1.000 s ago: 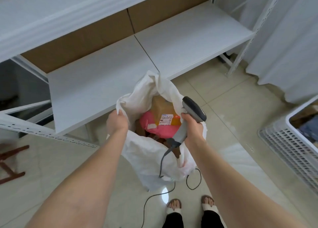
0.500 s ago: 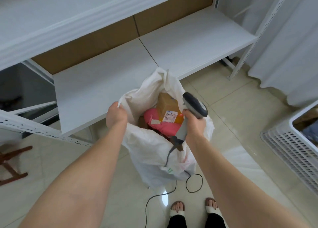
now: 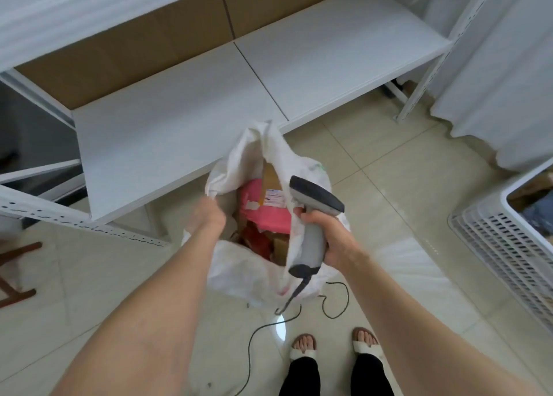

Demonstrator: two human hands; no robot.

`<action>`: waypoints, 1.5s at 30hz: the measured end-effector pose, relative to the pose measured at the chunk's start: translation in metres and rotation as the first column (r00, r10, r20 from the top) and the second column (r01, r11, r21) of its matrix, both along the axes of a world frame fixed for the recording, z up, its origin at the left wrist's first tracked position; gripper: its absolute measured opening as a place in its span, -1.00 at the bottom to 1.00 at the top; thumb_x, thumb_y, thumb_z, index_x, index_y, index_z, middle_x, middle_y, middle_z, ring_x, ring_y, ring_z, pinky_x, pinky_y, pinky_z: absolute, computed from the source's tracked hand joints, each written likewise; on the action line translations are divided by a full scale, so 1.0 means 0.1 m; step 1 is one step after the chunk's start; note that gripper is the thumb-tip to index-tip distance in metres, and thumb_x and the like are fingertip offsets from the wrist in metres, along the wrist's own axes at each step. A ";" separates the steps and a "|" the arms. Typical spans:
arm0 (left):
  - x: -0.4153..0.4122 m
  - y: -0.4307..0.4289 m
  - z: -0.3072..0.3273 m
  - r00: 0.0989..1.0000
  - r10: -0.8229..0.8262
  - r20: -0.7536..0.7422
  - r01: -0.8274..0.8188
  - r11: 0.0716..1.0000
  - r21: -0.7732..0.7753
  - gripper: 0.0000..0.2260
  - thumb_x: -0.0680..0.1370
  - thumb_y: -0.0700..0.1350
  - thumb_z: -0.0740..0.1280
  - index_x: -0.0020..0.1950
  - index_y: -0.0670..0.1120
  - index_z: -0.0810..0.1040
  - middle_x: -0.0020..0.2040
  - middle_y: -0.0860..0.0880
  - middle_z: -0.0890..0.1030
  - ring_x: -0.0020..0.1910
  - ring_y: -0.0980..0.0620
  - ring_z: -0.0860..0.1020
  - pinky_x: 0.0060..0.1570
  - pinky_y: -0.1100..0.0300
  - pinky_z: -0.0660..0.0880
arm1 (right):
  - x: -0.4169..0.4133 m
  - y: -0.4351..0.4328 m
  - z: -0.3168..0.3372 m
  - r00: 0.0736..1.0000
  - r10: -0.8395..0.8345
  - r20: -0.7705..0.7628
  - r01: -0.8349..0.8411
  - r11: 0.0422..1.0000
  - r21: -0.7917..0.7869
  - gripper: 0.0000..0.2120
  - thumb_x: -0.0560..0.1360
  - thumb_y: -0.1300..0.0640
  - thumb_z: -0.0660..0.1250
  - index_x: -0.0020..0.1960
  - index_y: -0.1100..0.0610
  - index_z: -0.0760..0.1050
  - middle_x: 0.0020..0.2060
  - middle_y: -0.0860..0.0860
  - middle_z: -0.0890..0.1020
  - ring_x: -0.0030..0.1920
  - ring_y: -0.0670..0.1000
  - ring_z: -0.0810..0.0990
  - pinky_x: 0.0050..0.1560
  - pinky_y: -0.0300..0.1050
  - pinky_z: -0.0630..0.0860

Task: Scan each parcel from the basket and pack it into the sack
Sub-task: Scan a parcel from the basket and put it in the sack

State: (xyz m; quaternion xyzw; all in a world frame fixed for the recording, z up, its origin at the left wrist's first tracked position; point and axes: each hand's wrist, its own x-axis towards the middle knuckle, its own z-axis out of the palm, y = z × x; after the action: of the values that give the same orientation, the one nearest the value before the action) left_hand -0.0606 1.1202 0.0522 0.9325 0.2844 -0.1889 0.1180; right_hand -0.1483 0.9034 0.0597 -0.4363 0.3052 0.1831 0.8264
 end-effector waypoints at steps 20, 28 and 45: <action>-0.20 0.05 -0.74 0.633 -0.731 -0.255 0.582 0.666 -0.466 -0.22 0.42 -0.12 0.45 0.55 0.05 0.12 0.50 -0.05 0.25 0.44 -0.09 0.28 0.38 -0.04 0.29 | 0.53 0.30 -0.54 0.955 -0.150 -0.254 -0.070 0.721 -0.690 -0.96 0.47 0.24 0.36 -0.12 0.14 0.51 -0.23 0.06 0.58 -0.11 0.14 0.58 -0.11 -0.05 0.51; -0.30 0.26 -1.13 0.764 -0.568 -0.305 0.457 0.811 -0.364 -0.43 0.51 -0.11 0.32 0.51 0.00 0.25 0.41 -0.12 0.39 0.31 -0.13 0.43 0.27 0.11 0.38 | 0.49 0.12 -0.72 0.920 -0.189 -0.344 -0.125 0.690 -0.713 -0.74 0.47 0.25 0.37 0.14 0.18 0.45 0.14 0.10 0.49 0.11 0.19 0.56 0.16 0.05 0.53; 0.49 0.22 -1.12 0.979 0.202 -0.038 -0.198 0.876 -0.440 -0.21 0.55 0.03 0.30 0.55 0.12 -0.21 0.47 -0.22 0.23 0.25 -0.21 0.45 0.18 -0.04 0.48 | 0.70 0.02 -0.81 0.888 0.016 -0.460 -0.339 0.698 -0.630 -0.61 0.47 0.14 0.41 0.25 0.24 0.47 0.23 0.18 0.49 0.02 0.09 0.53 0.09 -0.08 0.52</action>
State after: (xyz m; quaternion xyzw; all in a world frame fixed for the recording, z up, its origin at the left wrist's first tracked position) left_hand -0.0119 1.1418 -0.0601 0.8478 0.3284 -0.2309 0.3464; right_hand -0.0787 0.9055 -0.0210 -0.6921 0.4770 0.2250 0.4928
